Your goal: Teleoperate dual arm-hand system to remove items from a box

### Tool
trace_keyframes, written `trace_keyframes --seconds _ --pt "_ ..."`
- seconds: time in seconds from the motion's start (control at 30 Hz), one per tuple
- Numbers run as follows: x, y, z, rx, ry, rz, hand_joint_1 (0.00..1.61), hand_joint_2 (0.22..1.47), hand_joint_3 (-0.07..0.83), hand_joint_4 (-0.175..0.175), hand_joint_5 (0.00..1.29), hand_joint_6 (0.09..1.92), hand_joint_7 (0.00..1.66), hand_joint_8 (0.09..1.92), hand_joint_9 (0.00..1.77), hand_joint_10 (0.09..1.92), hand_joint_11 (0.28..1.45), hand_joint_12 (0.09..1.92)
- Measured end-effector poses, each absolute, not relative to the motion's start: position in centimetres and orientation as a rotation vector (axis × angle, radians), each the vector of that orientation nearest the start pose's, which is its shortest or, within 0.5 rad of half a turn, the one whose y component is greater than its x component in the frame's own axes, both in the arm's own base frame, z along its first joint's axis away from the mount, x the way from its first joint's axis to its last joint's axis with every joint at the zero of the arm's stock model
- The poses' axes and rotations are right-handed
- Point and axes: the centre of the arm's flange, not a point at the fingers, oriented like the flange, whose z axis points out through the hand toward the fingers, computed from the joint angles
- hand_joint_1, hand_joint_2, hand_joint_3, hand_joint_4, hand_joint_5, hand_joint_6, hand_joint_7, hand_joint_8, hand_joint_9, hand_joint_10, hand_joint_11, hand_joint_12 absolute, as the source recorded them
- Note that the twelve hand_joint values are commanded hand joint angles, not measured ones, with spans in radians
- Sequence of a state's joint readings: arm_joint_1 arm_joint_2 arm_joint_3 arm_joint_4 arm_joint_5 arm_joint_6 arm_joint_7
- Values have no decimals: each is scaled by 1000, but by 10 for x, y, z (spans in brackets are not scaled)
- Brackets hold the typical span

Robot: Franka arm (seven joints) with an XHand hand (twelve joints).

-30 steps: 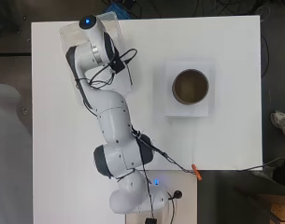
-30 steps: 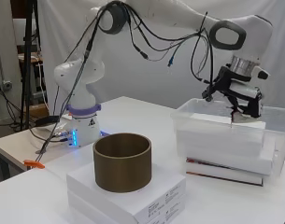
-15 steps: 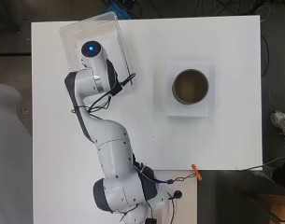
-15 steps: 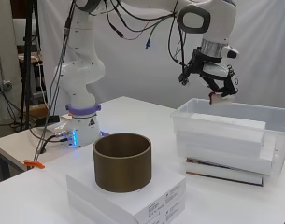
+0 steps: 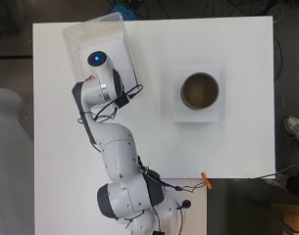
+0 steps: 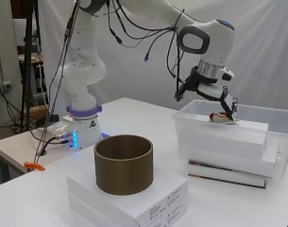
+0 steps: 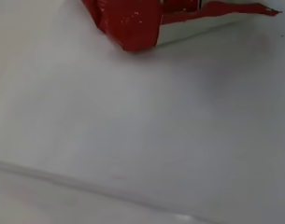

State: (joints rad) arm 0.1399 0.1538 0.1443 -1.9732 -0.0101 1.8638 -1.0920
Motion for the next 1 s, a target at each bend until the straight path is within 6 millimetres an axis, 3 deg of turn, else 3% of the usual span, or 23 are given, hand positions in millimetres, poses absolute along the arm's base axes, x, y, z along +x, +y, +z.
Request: trace_keyframes --seconds 0.13,0.17,0.2,0.23,0.27,0.3,0.33,0.4,0.43,0.5,0.6,0.63,0.7,0.73,0.8,0.9,0.97,1.0 --pt "551 159 357 -2321 -1942 419 273 930 -9 25 390 87 552 87 679 87 638 87" --pt "555 161 355 -2322 -1950 430 468 986 -1 47 474 87 599 87 722 87 665 87" --pt "558 162 351 -2320 -1949 446 815 1058 7 -19 611 517 647 472 821 357 762 101" --pt "562 164 347 -2318 -1940 470 1004 1104 18 -22 762 781 707 852 902 763 782 580" --pt "565 166 345 -2325 -1922 491 1105 1129 13 -23 879 855 762 1085 954 1062 773 1031" --pt "568 167 345 -2339 -1895 508 1160 1139 7 -39 950 848 805 1220 989 1272 765 1339" --pt "568 167 343 -2347 -1869 527 1189 1143 3 -55 989 825 832 1293 1004 1401 755 1518" --pt "567 166 349 -2359 -1837 520 1207 1149 1 -65 1008 814 850 1346 992 1478 727 1641" --pt "567 165 354 -2359 -1828 494 1208 1154 2 -71 988 837 856 1360 991 1477 723 1654" --pt "567 159 374 -2345 -1829 398 1213 1174 3 -118 913 911 861 1405 999 1480 725 1663" --pt "567 150 415 -2289 -1744 209 1224 1184 1 -164 865 950 877 1420 1010 1454 691 1608" --pt "567 149 433 -2270 -1707 139 1217 1180 0 -133 858 979 894 1369 1007 1328 645 1475" --pt "562 147 471 -2246 -1671 6 1308 1145 0 -110 851 978 905 1190 1032 1209 593 1218" --pt "558 142 490 -2245 -1665 -54 1334 1134 -1 -109 855 965 912 1137 1043 1186 590 1152" --pt "547 127 524 -2254 -1658 -156 1250 1152 0 -64 850 1024 940 1167 1055 998 591 1116" --pt "540 95 534 -2268 -1645 -192 1217 1160 0 -79 852 1022 960 1209 1077 948 598 1203" --pt "529 58 537 -2290 -1618 -198 1209 1169 1 -84 834 1044 946 1240 1051 996 590 1227" --pt "520 26 548 -2318 -1585 -227 1259 1158 3 -86 821 1056 931 1182 1035 1072 578 1179"
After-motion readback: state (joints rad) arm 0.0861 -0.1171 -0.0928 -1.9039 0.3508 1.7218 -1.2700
